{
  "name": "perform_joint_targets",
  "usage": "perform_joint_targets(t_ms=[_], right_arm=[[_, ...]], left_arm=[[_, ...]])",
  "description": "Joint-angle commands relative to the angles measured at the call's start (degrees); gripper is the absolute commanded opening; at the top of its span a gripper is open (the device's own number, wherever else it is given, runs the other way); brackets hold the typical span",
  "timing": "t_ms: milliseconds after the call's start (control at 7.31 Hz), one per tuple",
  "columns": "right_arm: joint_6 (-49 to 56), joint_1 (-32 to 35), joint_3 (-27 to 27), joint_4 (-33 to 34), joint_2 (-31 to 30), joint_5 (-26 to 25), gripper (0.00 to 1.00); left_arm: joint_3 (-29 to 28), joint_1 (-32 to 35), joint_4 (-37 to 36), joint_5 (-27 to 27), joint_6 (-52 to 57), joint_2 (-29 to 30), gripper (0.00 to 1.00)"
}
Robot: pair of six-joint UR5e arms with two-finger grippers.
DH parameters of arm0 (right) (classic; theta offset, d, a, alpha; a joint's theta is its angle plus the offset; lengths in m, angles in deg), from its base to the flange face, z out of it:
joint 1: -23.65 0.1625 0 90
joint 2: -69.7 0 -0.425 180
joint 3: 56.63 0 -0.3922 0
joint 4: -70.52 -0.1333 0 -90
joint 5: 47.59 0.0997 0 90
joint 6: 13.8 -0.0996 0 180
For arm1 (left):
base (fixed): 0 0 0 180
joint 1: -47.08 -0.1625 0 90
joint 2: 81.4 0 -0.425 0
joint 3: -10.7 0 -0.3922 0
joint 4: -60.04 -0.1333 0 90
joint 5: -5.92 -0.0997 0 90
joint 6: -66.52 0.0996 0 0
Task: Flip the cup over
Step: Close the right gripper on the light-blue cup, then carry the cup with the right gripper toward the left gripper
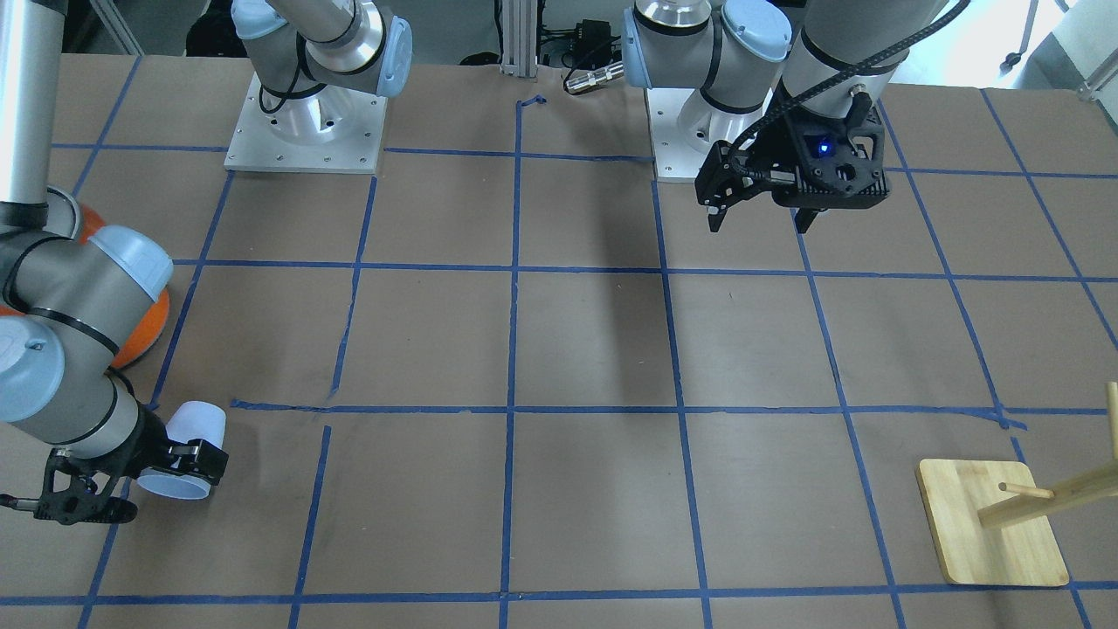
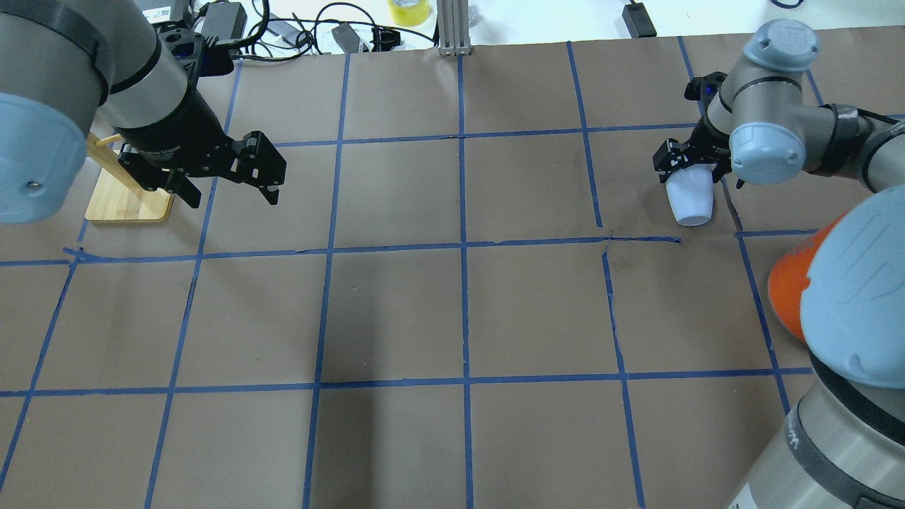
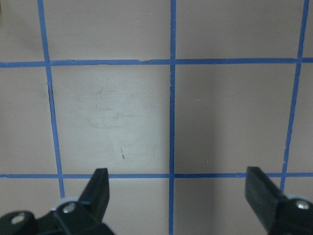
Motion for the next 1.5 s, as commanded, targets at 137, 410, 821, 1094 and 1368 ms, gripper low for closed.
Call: perform_joint_targets(t_ms=[137,410,821,1094,1368], right_arm=[[-0.2,-0.1,0.0,0.7,0.6,0.1,0.94],[0.4,-0.1,0.1,0.5,0.5,0.0,0.53],[1.1,3.4,0.2,-0.6,-5.7,0.1,0.29],[1.1,13.8,0.9,-0.5,-8.1,3.2,0.26],[7.9,23.3,0.7,0.7,-6.7,7.2,0.07]], left_arm=[[0.1,0.0,0.0,0.0,0.0,0.0,1.00],[0.1,0.0,-0.2,0.1,0.1,-0.1,1.00],[0.0,-0.2,-1.8,0.2,0.0,-0.4,1.00],[0.0,-0.2,-2.2,0.8,-0.6,-0.4,1.00],[-0.1,-0.3,-2.6,0.8,-0.1,-0.4,1.00]])
